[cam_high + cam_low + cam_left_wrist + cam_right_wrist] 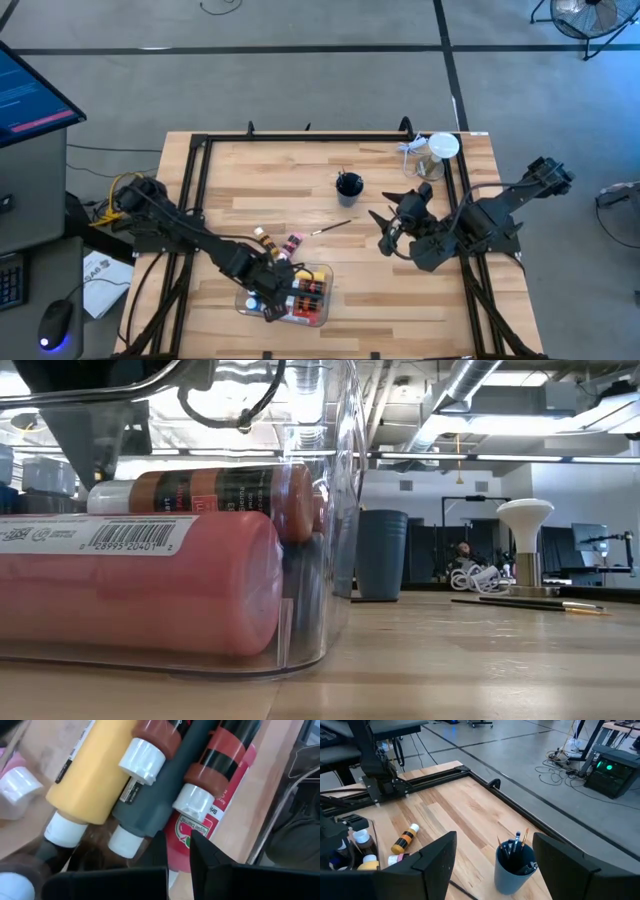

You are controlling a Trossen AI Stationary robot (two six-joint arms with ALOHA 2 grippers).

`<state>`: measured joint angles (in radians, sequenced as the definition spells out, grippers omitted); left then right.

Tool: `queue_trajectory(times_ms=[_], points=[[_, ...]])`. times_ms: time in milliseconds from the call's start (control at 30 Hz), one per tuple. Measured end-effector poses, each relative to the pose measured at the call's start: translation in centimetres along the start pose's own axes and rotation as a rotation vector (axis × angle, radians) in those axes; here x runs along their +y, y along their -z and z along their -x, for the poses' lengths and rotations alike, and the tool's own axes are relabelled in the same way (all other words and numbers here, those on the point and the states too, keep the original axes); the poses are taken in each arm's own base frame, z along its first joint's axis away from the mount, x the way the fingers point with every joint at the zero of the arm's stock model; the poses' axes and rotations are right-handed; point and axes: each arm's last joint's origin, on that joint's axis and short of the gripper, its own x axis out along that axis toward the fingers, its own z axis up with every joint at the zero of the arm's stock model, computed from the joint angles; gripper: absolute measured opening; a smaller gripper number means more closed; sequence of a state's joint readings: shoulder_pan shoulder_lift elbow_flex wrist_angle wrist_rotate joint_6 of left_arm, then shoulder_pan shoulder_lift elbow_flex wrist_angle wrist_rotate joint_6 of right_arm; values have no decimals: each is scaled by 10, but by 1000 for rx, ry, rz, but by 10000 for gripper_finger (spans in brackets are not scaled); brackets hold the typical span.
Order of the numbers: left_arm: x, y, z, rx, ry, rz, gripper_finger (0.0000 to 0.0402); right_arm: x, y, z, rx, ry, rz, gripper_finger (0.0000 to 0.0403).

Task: Pick & Place Paint Supplies
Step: Put the small brown paint bottle into the transparent bin, then put the small pink paint bottle into the transparent bin

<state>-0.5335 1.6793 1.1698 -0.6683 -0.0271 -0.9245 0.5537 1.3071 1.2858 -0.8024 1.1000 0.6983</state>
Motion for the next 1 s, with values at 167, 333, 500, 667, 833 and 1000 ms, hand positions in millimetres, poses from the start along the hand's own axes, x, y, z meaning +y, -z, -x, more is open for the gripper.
queue_trajectory(times_ms=[167,333,500,667,833,1000], points=[[0,0,-15,48,-1,3,0,-1,-1,-3,-2,11,-10,255],[-5,-1,-24,57,27,-4,0,-1,-2,-3,-3,10,-13,255],[-5,-5,-23,23,22,-3,0,-1,-2,-4,-3,13,-14,255],[-5,-5,-23,15,25,-20,0,-4,-4,-9,-2,35,-22,255],[-5,-5,-23,17,22,-22,0,-5,-4,-10,-2,39,-24,255],[1,-4,-24,23,-47,-20,1,-4,-4,-10,3,33,-24,255]])
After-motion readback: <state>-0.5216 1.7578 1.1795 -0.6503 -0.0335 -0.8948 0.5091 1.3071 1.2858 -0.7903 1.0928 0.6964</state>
